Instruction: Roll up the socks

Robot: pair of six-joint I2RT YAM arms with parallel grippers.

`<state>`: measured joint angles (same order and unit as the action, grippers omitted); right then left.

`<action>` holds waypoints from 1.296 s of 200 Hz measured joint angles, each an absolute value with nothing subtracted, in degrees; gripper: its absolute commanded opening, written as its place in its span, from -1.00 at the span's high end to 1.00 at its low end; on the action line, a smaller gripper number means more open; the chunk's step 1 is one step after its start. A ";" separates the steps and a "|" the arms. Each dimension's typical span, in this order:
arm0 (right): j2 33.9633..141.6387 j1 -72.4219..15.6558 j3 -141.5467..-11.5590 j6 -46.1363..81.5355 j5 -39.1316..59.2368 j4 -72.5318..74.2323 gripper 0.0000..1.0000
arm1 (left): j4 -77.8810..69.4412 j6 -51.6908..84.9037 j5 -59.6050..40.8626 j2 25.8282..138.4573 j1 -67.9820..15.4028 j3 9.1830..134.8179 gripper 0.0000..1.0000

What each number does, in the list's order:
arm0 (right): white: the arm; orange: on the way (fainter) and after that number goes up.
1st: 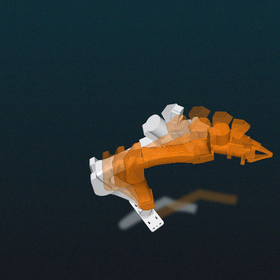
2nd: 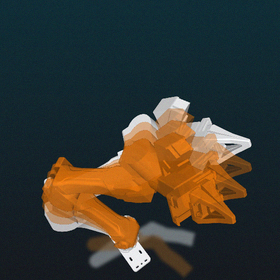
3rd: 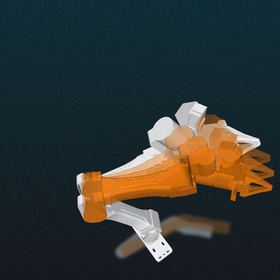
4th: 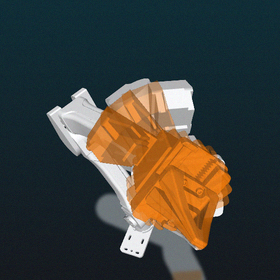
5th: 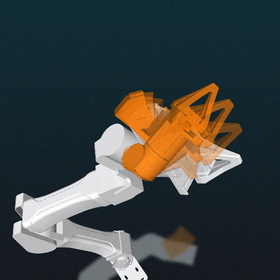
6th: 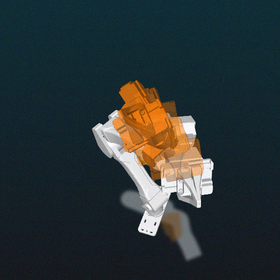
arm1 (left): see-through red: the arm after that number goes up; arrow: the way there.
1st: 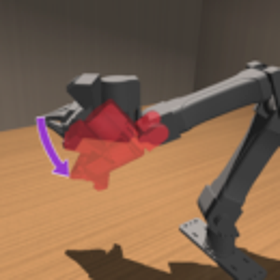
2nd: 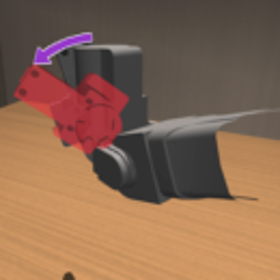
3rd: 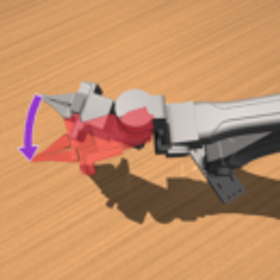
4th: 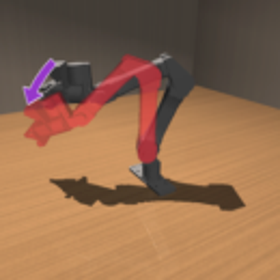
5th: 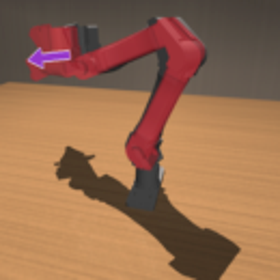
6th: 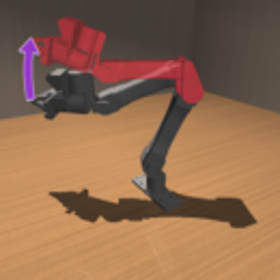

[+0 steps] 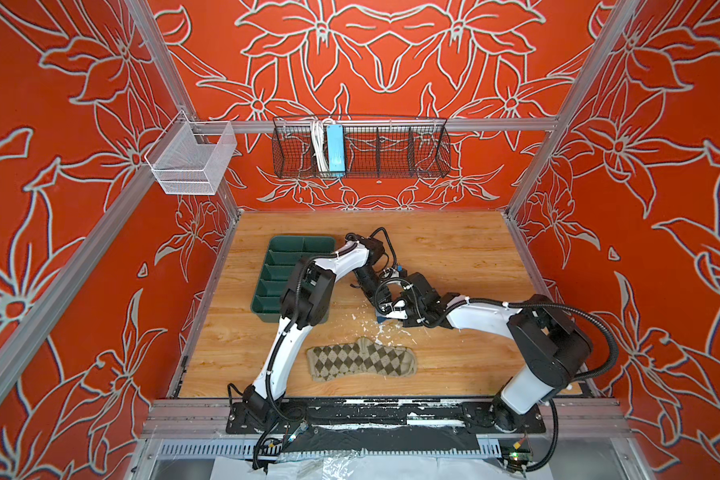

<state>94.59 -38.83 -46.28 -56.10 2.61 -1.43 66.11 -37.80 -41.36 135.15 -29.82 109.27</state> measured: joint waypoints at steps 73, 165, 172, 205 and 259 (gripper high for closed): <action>92.07 -38.59 -48.75 -47.70 0.05 -13.96 1.00 | 56.07 -36.88 -34.24 121.34 -29.36 99.85 -0.17; 87.61 -38.50 -52.86 -41.93 -2.04 -26.35 1.00 | 21.28 -20.14 -15.73 77.38 -30.06 74.30 -0.40; 87.20 -38.50 -54.19 -41.76 -1.78 -26.87 1.00 | 19.20 -19.05 -12.32 73.76 -30.04 72.73 -0.46; 87.13 -38.70 -63.37 -40.80 0.05 -28.45 1.00 | 14.00 -16.05 -0.01 55.96 -30.00 64.66 -0.96; 98.00 -42.87 -86.35 -38.35 0.03 -29.06 1.00 | 19.31 -15.31 0.64 35.14 -30.00 55.61 -0.95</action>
<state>98.00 -42.87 -86.35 -38.35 0.03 -29.06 19.31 -15.31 0.64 35.14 -30.00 55.61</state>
